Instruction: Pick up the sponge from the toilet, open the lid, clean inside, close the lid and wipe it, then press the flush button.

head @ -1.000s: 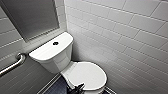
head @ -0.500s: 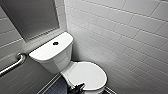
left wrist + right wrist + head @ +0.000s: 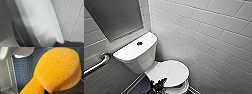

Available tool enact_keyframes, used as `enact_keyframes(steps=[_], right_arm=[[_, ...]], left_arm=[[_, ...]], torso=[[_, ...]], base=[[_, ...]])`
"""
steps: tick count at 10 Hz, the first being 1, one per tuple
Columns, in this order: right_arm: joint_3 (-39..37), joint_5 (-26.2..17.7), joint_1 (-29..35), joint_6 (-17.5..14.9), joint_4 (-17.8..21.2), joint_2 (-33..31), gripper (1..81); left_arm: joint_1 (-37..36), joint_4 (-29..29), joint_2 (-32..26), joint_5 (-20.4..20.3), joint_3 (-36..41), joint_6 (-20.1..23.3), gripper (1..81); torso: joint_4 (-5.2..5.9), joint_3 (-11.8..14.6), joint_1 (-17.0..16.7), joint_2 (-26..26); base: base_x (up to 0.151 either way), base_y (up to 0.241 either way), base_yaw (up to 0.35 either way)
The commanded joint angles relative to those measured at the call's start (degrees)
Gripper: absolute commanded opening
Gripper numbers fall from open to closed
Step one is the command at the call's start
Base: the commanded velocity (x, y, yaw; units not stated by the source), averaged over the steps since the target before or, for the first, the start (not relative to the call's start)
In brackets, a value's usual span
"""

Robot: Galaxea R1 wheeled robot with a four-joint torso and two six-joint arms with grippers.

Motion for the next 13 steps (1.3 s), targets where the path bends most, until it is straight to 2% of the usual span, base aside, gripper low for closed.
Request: enact_keyframes(steps=[1,6,10,13], right_arm=[[0.82,-2.98,1.17,0.08,-1.11,-2.36,1.0],[1.52,-2.98,1.26,-0.01,-1.2,-2.18,1.0],[3.02,-2.98,0.82,-0.27,-1.2,-2.62,1.0],[3.54,-2.89,0.73,-0.19,-1.2,-2.8,1.0]], left_arm=[[-10.96,0.48,-1.46,-7.55,2.2,1.87,81.1],[-13.6,-3.12,-12.7,-11.07,10.98,1.78,81.1],[-14.65,-7.86,-17.28,-13.62,13.8,1.78,81.1],[-16.41,-20.76,-19.39,-13.18,16.61,1.7,81.1]], torso=[[0.0,0.0,0.0,0.0],[-0.02,0.0,0.0,0.0],[-0.02,0.0,0.0,0.0],[-0.02,0.0,0.02,0.0]], base=[[0.0,0.0,0.0],[0.0,0.0,0.0],[0.0,0.0,0.0],[0.0,0.0,0.0]])
